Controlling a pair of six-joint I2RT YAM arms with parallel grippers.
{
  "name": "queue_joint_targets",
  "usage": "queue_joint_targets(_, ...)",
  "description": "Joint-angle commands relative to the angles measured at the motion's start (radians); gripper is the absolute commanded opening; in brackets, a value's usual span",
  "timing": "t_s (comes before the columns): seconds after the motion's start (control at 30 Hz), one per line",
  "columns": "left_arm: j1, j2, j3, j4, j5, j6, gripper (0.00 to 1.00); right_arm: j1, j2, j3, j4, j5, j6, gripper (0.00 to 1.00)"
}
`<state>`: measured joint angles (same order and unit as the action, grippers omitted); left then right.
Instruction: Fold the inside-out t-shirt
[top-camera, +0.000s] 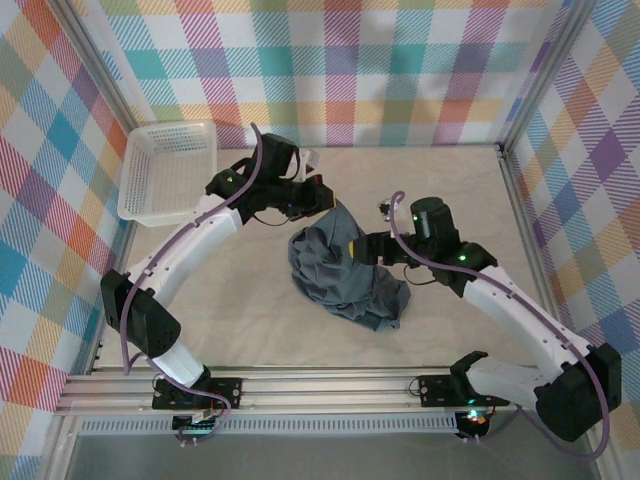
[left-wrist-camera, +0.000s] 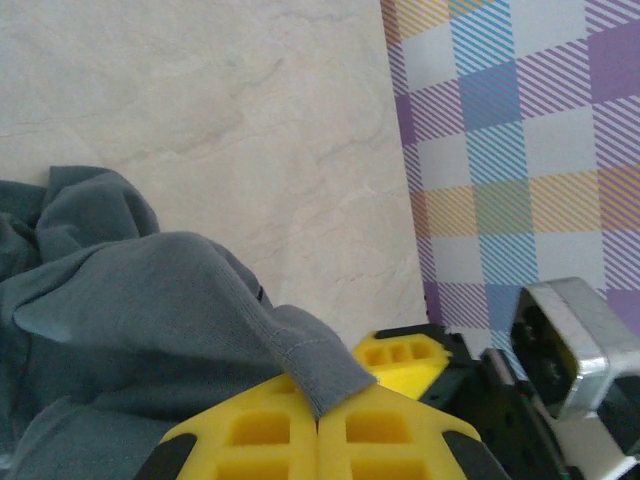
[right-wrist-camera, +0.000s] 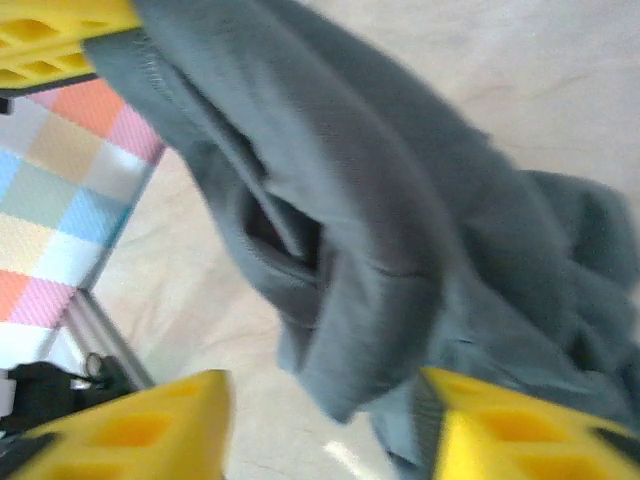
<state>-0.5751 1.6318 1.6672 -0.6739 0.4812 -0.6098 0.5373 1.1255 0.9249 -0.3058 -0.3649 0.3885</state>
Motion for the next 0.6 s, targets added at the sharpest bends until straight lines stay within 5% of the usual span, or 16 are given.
queue_joint_targets(0.0,-0.006,0.014,0.021,0.026,0.028,-0.008,0.00,0.000,0.077,0.043,0.110,-0.004,-0.002,0.54)
queue_joint_targets(0.17,-0.004,0.021,0.035,-0.030,-0.022,0.023,0.00,-0.001,0.181,0.109,0.179,-0.172,-0.001,0.00)
queue_joint_targets(0.4,0.060,-0.020,-0.027,-0.089,-0.158,0.125,0.00,-0.021,0.076,0.054,0.262,-0.302,0.043,0.00)
queue_joint_targets(0.5,0.069,-0.048,-0.062,-0.042,-0.128,0.126,0.00,-0.026,0.069,0.069,0.140,-0.167,0.013,0.00)
queue_joint_targets(0.57,0.069,-0.049,-0.070,-0.014,-0.083,0.105,0.00,-0.025,0.090,0.073,0.055,-0.045,-0.021,0.19)
